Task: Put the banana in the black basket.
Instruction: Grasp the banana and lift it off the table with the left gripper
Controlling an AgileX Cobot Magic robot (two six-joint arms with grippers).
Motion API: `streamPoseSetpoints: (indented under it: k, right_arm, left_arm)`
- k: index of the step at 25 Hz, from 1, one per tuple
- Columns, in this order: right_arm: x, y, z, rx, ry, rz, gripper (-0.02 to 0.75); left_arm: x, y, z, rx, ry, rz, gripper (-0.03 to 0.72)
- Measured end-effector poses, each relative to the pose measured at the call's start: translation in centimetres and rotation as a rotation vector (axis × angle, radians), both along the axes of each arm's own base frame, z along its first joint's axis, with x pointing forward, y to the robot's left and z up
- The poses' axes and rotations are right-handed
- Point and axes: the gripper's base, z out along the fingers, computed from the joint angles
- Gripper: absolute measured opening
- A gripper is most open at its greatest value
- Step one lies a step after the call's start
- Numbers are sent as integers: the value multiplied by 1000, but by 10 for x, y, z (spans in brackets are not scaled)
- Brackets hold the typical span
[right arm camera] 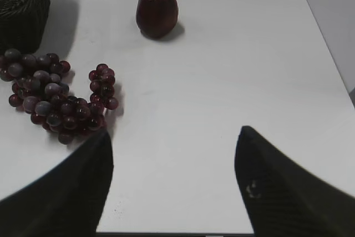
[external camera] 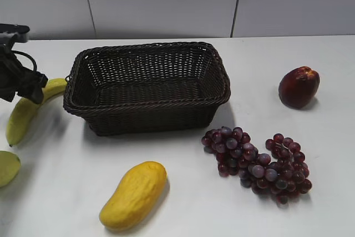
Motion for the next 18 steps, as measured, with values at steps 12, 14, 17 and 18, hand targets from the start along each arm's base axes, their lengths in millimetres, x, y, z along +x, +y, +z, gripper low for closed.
streamPoseSetpoints:
  k: [12, 14, 17, 18]
  right_arm:
    - [0, 0, 0, 0, 0, 0, 551]
    - [0, 0, 0, 0, 0, 0, 551]
    - [0, 0, 0, 0, 0, 0, 551]
    - [0, 0, 0, 0, 0, 0, 551]
  left_arm:
    - [4, 0, -23, 6, 38, -2, 500]
    - [4, 0, -23, 8, 36, -4, 430]
    - [4, 1, -23, 21, 36, -15, 414]
    - [4, 1, -23, 21, 37, -15, 414]
